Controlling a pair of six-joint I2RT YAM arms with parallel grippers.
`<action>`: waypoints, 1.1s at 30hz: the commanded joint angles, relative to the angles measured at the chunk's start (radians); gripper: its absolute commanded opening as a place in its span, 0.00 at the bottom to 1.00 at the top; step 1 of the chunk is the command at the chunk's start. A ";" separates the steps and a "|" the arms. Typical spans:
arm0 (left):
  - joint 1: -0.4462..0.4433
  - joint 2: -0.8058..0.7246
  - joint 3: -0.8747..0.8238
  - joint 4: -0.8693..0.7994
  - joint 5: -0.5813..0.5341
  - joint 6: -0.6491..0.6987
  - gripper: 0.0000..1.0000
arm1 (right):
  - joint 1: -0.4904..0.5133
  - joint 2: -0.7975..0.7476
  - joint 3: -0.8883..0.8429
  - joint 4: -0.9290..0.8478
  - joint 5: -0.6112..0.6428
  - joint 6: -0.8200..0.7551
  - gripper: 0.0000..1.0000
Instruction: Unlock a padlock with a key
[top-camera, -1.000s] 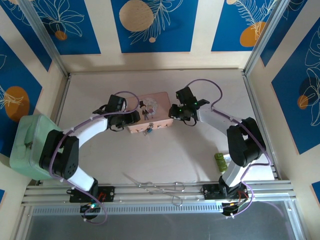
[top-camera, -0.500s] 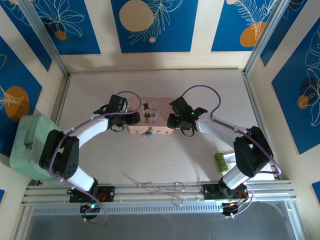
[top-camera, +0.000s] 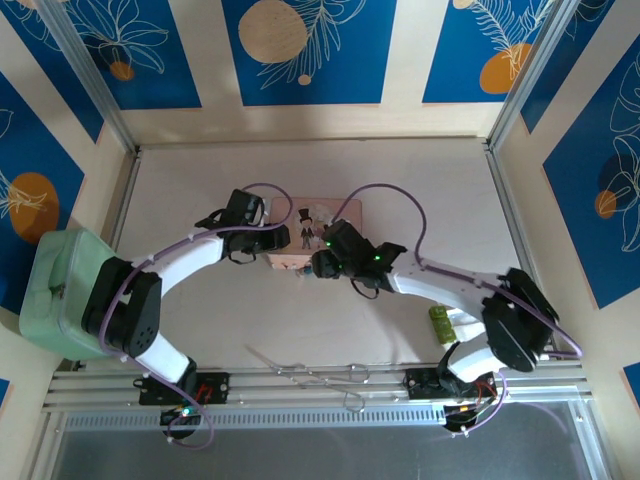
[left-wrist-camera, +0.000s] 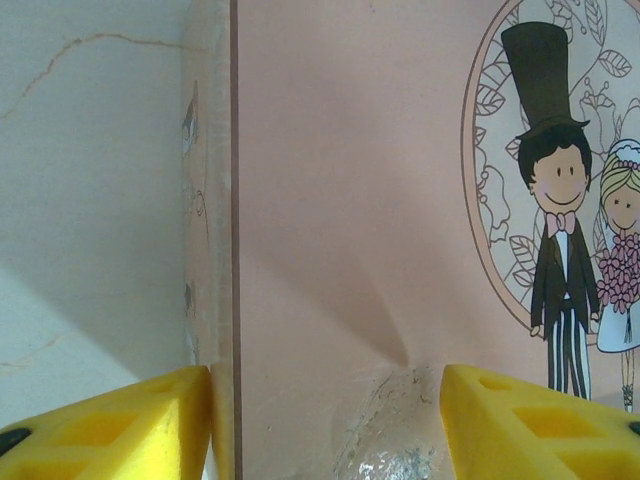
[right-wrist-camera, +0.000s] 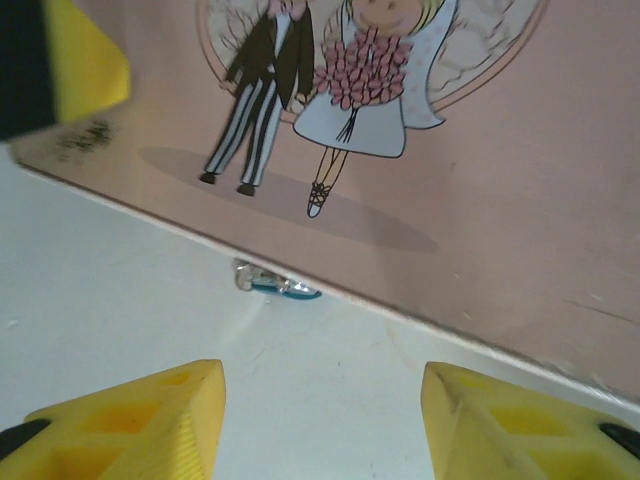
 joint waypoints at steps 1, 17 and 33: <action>-0.006 -0.026 -0.010 0.011 0.011 -0.024 0.61 | 0.024 0.110 -0.020 0.109 -0.009 -0.039 0.55; -0.006 -0.039 -0.060 0.049 0.039 -0.068 0.60 | 0.103 0.326 0.076 0.168 0.192 0.024 0.55; -0.006 -0.053 -0.066 0.049 0.052 -0.074 0.58 | 0.111 0.360 0.122 0.202 0.243 0.000 0.54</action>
